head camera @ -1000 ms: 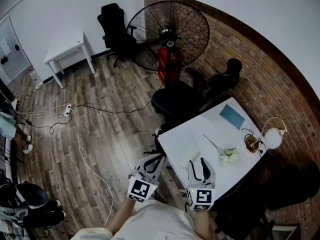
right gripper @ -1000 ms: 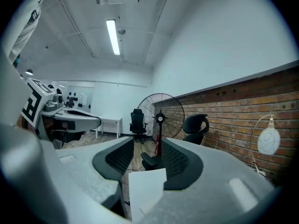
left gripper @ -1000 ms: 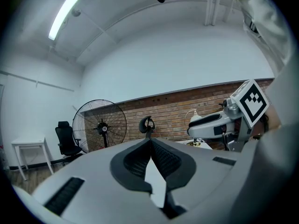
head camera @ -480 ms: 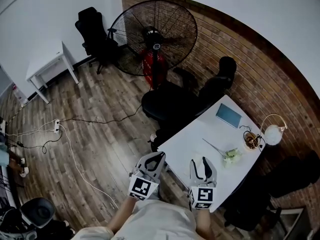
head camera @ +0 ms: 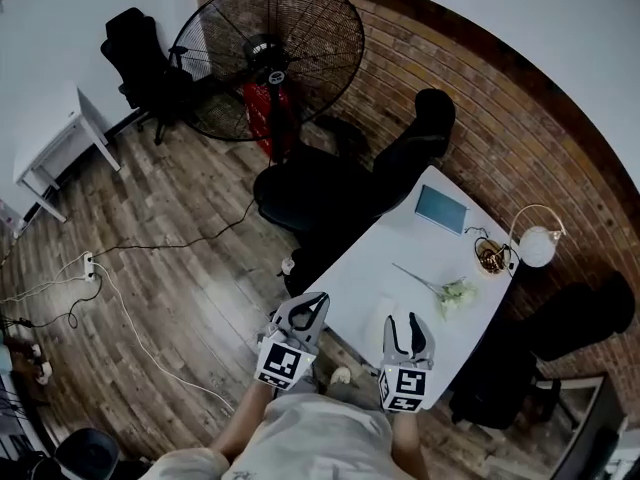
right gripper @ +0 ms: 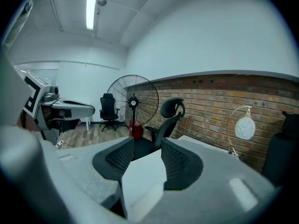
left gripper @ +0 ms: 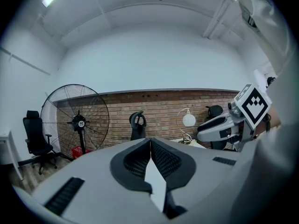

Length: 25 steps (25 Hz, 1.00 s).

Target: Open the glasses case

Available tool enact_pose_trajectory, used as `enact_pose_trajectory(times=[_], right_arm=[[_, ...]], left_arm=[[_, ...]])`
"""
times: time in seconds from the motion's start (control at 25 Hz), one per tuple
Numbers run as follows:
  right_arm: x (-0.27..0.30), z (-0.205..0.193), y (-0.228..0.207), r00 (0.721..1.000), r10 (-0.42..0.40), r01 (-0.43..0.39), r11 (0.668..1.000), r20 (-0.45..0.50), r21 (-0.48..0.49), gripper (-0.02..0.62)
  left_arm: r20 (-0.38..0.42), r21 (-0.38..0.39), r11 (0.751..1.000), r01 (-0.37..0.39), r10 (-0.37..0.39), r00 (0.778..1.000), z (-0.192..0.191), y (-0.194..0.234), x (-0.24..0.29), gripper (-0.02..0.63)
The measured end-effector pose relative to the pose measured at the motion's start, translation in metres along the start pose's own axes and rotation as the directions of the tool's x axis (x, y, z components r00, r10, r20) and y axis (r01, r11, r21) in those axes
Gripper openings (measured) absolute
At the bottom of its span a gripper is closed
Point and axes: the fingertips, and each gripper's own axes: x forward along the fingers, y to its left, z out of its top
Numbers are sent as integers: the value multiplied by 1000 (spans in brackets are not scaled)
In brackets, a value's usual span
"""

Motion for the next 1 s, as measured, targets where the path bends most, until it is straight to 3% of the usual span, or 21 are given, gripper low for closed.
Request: enact_pose_trajectory(times=[0.36, 0.64, 1.0], right_arm=[[11, -68, -21, 990, -33, 42, 997, -139, 65, 186], [31, -115, -43, 977, -25, 52, 991, -212, 122, 186], [44, -164, -71, 954, 40, 9, 987, -297, 162, 187]], left_arm=[[-74, 8, 994, 108, -107, 991, -43, -24, 46, 8], [-153, 17, 988, 152, -148, 977, -77, -45, 82, 8], [-295, 18, 983, 180, -167, 941, -129, -74, 127, 8]])
